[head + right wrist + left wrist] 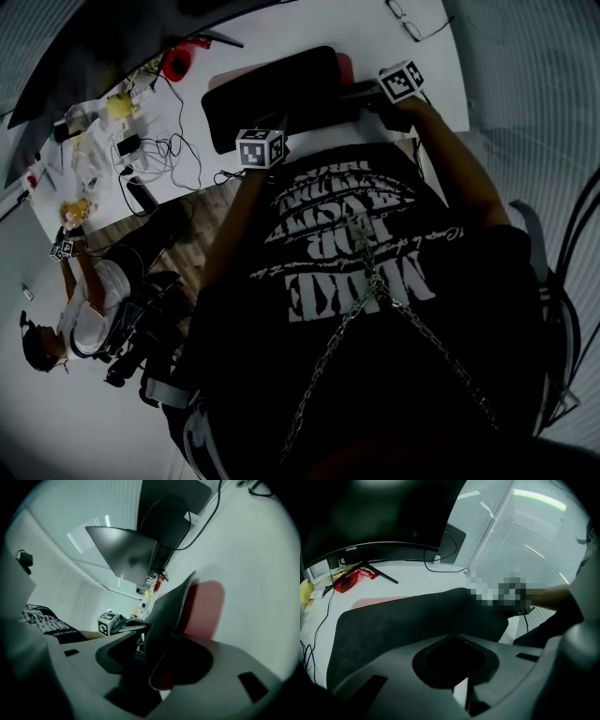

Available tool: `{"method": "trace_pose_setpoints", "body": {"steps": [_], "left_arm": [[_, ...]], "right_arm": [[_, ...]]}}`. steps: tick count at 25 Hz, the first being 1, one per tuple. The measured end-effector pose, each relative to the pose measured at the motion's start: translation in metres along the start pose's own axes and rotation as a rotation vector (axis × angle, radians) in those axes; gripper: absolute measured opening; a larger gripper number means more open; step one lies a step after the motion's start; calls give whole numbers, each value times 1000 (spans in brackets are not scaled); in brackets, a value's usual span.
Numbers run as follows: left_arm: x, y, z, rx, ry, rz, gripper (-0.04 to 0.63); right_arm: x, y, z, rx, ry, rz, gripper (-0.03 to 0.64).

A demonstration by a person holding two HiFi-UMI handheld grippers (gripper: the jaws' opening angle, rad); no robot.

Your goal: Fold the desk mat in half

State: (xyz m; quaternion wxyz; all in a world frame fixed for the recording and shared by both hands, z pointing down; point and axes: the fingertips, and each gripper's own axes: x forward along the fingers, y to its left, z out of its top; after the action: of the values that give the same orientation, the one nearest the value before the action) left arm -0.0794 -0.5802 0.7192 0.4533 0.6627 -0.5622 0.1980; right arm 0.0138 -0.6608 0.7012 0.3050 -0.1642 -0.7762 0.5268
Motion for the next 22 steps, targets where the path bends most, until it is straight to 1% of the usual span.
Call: {"method": "trace_pose_setpoints", "body": {"steps": [2, 3, 4, 6, 7, 8, 9, 10, 11, 12, 13, 14, 16, 17, 18, 19, 22], "left_arm": [[0, 0, 1, 5, 8, -19, 8], [0, -1, 0, 8, 17, -28, 8], [0, -2, -1, 14, 29, -36, 8], [2, -3, -3, 31, 48, -50, 8], [2, -3, -3, 36, 50, -57, 9], [2, -2, -4, 37, 49, -63, 8], [2, -2, -4, 36, 46, -69, 8], [3, -1, -4, 37, 43, -73, 8], [4, -1, -4, 42, 42, -77, 8], [4, -1, -4, 49, 42, -80, 8], [5, -1, -4, 55, 42, -84, 8], [4, -2, -4, 59, 42, -89, 8], [2, -4, -4, 68, 42, -97, 9], [1, -6, -5, 79, 44, -100, 8], [0, -8, -6, 93, 46, -103, 8], [-1, -10, -7, 106, 50, -106, 9], [0, -13, -11, 125, 60, -119, 9]], "right_arm": [[-2, -9, -1, -21, 40, -70, 204], [-2, -10, -5, -18, 67, -82, 204], [-3, -5, -7, 9, 75, -55, 204], [-7, 9, -7, 94, 55, 36, 204], [-10, 11, -11, 115, 66, 48, 204], [-12, 7, -22, 117, 106, 33, 204], [-14, 0, -39, 108, 167, 4, 204], [-15, -7, -57, 93, 230, -26, 204], [-14, -13, -71, 73, 270, -49, 204], [-11, -17, -78, 51, 269, -59, 204], [-8, -16, -77, 35, 225, -50, 204], [-4, -11, -69, 35, 150, -19, 204], [4, 7, -43, 71, -13, 79, 204], [7, 14, -30, 76, -66, 101, 204], [11, 14, -21, 59, -86, 80, 204], [15, 10, -17, 24, -75, 30, 204], [24, -13, -20, -78, 59, -130, 204]]}}
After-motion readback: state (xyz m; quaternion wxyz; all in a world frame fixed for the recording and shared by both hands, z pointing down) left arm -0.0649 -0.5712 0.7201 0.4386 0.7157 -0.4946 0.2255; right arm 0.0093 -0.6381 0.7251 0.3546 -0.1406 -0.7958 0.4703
